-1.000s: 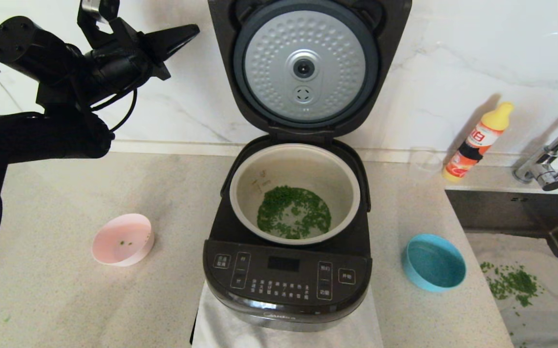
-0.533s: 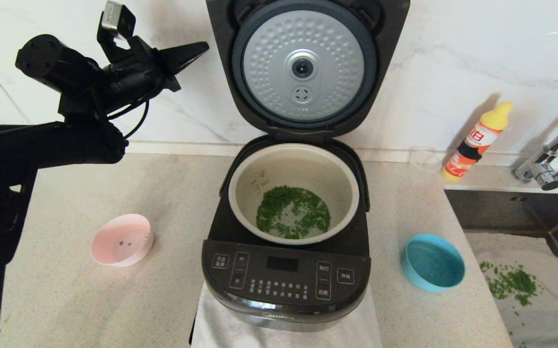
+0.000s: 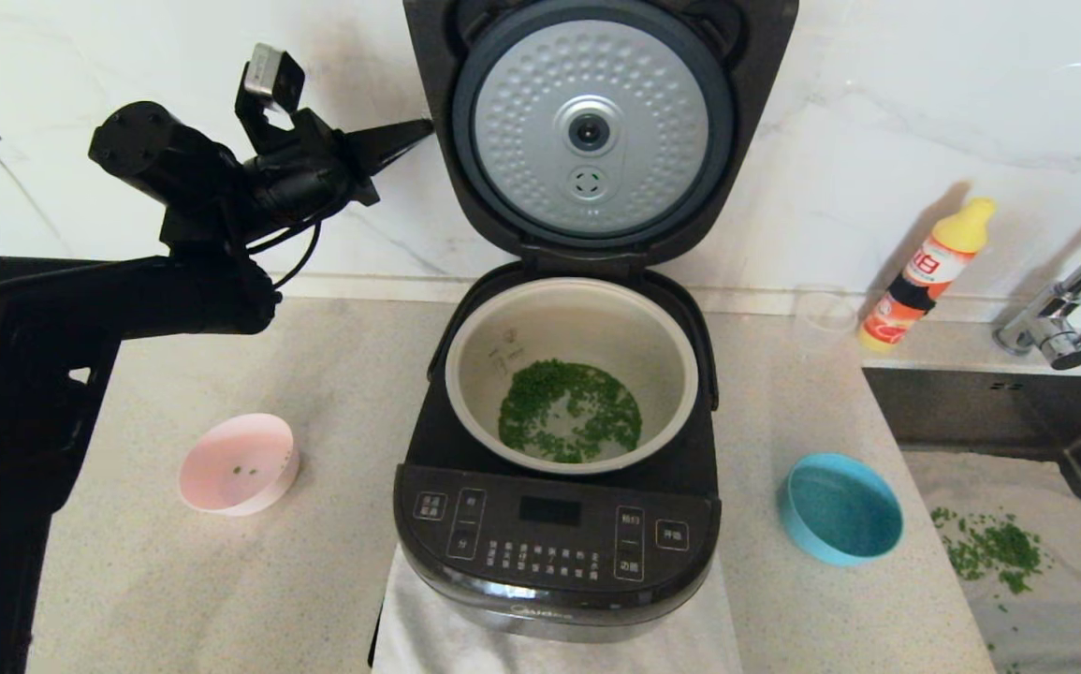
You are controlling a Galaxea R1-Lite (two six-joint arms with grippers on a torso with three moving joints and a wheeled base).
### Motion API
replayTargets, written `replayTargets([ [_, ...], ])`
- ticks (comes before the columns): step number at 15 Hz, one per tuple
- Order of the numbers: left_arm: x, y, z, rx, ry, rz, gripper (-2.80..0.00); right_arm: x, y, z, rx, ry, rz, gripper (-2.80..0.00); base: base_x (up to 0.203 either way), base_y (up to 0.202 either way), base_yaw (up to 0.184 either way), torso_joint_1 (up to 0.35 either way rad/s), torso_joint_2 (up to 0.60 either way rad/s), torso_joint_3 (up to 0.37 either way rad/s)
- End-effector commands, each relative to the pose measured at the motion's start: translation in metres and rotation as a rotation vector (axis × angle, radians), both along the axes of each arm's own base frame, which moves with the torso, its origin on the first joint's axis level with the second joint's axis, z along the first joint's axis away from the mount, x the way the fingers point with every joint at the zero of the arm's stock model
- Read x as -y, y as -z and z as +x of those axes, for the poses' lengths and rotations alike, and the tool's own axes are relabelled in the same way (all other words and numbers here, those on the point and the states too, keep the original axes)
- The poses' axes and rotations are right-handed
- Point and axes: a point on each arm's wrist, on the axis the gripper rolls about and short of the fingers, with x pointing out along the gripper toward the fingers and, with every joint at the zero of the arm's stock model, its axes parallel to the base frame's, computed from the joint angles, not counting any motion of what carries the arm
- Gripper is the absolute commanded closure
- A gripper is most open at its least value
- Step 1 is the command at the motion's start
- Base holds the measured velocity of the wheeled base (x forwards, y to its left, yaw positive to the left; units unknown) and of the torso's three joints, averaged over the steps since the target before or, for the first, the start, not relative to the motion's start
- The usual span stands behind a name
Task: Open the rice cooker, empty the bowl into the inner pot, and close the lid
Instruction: Close the rice cooker
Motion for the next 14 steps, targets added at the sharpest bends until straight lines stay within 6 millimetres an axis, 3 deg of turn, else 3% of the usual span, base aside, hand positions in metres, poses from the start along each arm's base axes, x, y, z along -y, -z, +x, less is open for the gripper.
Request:
replayTargets([
  [1,0.007,0.007,0.003,-0.014,0.022,0.006,0.0,0.0,0.0,0.0,0.0,-0.001,0.0,0.0,0.0,0.0,0.0,0.0,0.0,0.0],
  [5,0.016,0.013,0.006,-0.014,0.041,0.015,0.0,0.0,0.0,0.0,0.0,-0.001,0.0,0.0,0.0,0.0,0.0,0.0,0.0,0.0],
  [9,0.014,0.007,0.001,0.008,0.04,0.016,0.0,0.0,0.0,0.0,0.0,-0.001,0.0,0.0,0.0,0.0,0.0,0.0,0.0,0.0],
  [14,0.001,-0.03,-0.026,0.084,0.016,0.01,0.0,0.0,0.0,0.0,0.0,-0.001,0.0,0.0,0.0,0.0,0.0,0.0,0.0,0.0],
])
